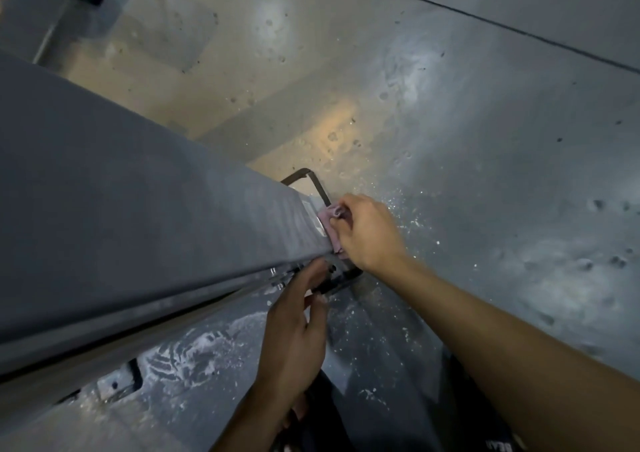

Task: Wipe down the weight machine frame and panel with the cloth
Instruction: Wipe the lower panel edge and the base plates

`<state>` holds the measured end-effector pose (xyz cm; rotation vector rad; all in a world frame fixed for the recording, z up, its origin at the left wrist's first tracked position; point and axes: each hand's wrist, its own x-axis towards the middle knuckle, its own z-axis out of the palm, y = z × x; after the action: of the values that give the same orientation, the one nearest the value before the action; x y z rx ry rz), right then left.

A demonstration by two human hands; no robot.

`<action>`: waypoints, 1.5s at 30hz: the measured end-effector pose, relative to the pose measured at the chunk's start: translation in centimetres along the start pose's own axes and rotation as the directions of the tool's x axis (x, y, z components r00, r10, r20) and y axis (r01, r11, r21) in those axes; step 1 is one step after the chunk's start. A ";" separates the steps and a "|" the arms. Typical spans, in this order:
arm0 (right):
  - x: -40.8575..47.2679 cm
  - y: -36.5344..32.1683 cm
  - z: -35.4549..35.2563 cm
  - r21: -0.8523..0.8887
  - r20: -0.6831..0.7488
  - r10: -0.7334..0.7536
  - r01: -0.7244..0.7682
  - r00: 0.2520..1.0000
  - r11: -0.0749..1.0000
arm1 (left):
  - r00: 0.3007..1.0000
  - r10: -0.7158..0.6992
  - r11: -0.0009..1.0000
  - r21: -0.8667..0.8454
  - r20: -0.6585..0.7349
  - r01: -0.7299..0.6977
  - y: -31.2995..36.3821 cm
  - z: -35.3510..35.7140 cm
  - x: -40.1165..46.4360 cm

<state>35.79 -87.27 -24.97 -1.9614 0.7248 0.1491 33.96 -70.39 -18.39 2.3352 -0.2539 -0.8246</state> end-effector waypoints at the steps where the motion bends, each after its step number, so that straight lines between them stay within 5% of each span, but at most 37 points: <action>1: -0.1 0.1 0.1 0.030 -0.003 0.014 -0.014 1.000 0.999 | 1.000 -0.009 1.000 -0.006 -0.003 0.009 0.0 0.0 0.0; 8: -1.4 0.1 0.4 0.244 -0.008 -0.009 0.011 1.000 0.970 | 1.000 -0.022 0.998 -0.054 -0.017 0.021 0.2 0.0 -0.1; 13: -1.0 0.1 0.8 0.208 0.021 0.079 -0.082 0.997 0.975 | 1.000 -0.007 0.998 -0.063 -0.008 0.007 0.1 0.0 -0.2; 18: -3.0 -0.8 0.4 0.357 -0.050 -0.022 0.039 0.999 0.933 | 1.000 0.024 0.995 -0.095 -0.009 -0.025 0.6 -0.2 -0.3; 33: -3.3 -0.8 0.6 0.323 -0.060 0.032 -0.011 0.998 0.946 | 0.998 0.032 0.990 -0.134 -0.045 -0.038 1.0 -0.4 -0.9; 38: -4.7 -2.8 -0.3 0.407 -0.135 -0.059 0.109 0.989 0.907 | 0.998 0.037 0.992 -0.123 -0.053 -0.043 0.8 -0.4 -1.0; 45: -3.9 -2.3 -0.6 0.447 -0.055 0.004 0.021 0.998 0.894 | 0.997 0.042 0.991 -0.127 -0.058 -0.049 1.0 -0.2 -1.2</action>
<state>33.74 -85.38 -21.34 -1.5298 0.7133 -0.0748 33.22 -70.66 -17.04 2.2206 -0.2230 -0.7315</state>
